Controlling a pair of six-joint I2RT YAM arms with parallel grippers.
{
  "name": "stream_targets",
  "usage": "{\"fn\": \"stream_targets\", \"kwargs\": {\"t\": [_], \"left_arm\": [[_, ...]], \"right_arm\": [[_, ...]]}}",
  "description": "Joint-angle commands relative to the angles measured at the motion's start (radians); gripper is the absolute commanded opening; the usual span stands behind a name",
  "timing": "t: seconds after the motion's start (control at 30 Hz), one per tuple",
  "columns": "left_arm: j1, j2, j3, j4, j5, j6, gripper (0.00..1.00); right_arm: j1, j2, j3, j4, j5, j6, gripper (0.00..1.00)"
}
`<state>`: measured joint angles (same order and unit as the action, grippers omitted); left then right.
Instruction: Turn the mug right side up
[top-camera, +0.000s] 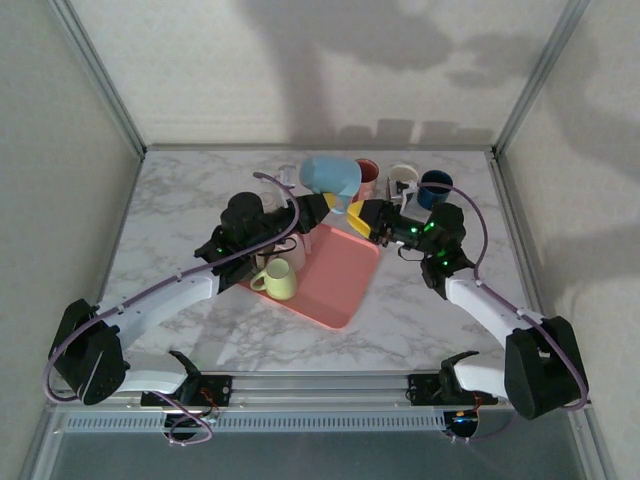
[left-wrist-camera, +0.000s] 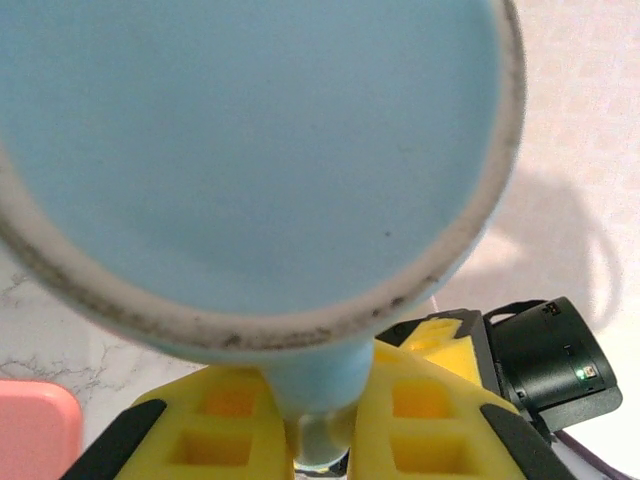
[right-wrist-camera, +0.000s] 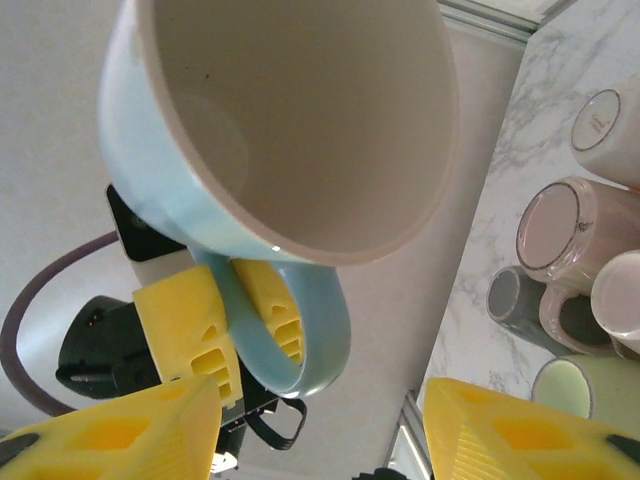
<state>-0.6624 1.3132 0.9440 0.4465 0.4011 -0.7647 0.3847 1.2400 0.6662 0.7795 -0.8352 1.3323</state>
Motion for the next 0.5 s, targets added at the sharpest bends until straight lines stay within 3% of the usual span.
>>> {"fn": "stream_targets", "kwargs": {"t": [0.0,0.23,0.47], "left_arm": [[0.012,-0.041,0.001,0.163,0.023,-0.015,0.00],[0.014,-0.037,-0.001,0.197,0.030,-0.047,0.00],[0.014,-0.033,-0.015,0.225,0.036,-0.082,0.00]], "right_arm": [[0.025,0.018,0.038,0.074,0.046,0.037,0.56],[0.073,0.100,0.072,0.181,0.106,0.133,0.56],[0.104,0.183,0.073,0.326,0.175,0.232,0.48]]}}
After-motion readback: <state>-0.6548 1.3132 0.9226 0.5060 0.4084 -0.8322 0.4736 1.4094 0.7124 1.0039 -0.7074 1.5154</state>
